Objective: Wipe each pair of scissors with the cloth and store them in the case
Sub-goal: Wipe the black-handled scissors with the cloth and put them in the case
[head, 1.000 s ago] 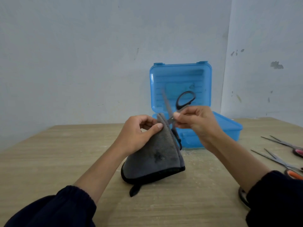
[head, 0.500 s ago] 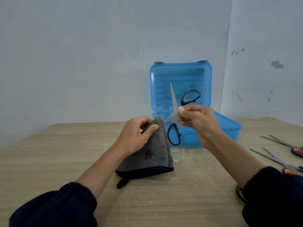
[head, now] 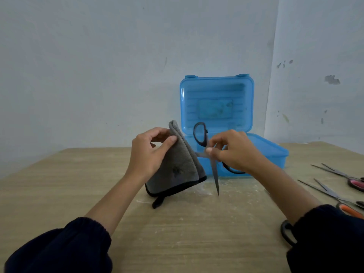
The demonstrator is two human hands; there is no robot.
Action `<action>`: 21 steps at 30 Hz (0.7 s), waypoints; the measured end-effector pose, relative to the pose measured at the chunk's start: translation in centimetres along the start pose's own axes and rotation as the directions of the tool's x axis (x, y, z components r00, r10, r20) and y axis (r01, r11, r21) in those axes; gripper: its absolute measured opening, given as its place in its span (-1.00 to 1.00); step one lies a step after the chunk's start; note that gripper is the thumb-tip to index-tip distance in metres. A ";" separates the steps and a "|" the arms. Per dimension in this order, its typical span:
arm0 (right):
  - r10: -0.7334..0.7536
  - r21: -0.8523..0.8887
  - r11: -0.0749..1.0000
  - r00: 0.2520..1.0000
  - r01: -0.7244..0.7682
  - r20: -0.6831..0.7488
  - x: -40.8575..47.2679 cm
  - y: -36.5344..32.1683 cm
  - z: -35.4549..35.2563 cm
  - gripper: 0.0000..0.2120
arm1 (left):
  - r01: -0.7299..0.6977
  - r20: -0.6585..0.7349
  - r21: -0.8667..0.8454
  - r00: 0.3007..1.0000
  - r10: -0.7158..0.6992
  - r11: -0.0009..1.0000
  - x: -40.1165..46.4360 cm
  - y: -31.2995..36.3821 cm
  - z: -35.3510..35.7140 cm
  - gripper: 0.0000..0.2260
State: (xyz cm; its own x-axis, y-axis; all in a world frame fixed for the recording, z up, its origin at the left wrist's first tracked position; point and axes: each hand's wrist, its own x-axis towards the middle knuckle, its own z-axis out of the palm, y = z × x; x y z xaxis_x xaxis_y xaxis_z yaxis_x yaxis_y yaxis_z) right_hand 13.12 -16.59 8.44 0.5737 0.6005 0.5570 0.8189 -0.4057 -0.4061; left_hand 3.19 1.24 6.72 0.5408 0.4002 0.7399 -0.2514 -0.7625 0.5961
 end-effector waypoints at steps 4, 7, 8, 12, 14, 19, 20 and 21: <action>-0.079 0.024 0.996 0.994 0.081 -0.071 0.0 -0.1 0.2 -0.80 | -0.054 0.176 0.044 0.983 0.045 0.998 -0.5 0.4 0.7 -0.92; -0.074 0.036 0.996 0.991 0.078 -0.116 0.0 0.0 0.2 -0.88 | -0.034 0.258 0.064 0.966 0.017 0.997 -0.7 0.3 0.8 -0.81; -0.077 0.036 0.996 0.991 0.082 -0.112 -0.1 0.0 0.1 -0.88 | -0.039 0.271 0.073 0.962 0.018 0.997 -0.7 0.4 0.7 -0.79; -0.133 0.014 0.991 0.990 0.134 -0.055 -0.1 -0.2 -0.3 -0.80 | -0.064 0.338 0.099 0.941 0.027 0.993 -0.6 0.8 0.3 -0.78; -0.146 0.001 0.989 0.988 0.146 -0.040 -0.2 -0.5 -0.2 -0.79 | -0.061 0.338 0.080 0.941 0.030 0.995 -0.7 0.9 0.5 -0.79; -0.102 0.112 0.987 0.987 0.117 -0.125 -0.3 -1.4 0.9 -0.86 | -0.059 0.284 0.120 0.959 0.023 0.991 -1.1 1.5 1.0 -0.78; -0.080 0.147 0.984 0.986 0.101 -0.144 -0.3 -1.4 0.9 -0.87 | -0.101 0.278 0.175 0.959 0.050 0.979 -1.1 1.5 1.0 -0.74; -0.067 0.165 0.982 0.986 0.092 -0.155 -0.3 -1.4 0.8 -0.87 | -0.159 0.277 0.253 0.957 0.086 0.954 -1.1 1.6 0.9 -0.68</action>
State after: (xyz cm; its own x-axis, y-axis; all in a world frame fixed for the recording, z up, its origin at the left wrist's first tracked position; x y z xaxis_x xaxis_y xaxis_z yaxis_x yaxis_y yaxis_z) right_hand 11.79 -15.68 8.24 0.5137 0.5117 0.6886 0.8542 -0.2296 -0.4666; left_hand 2.94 -0.92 6.59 0.7184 0.1768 0.6728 -0.1224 -0.9199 0.3725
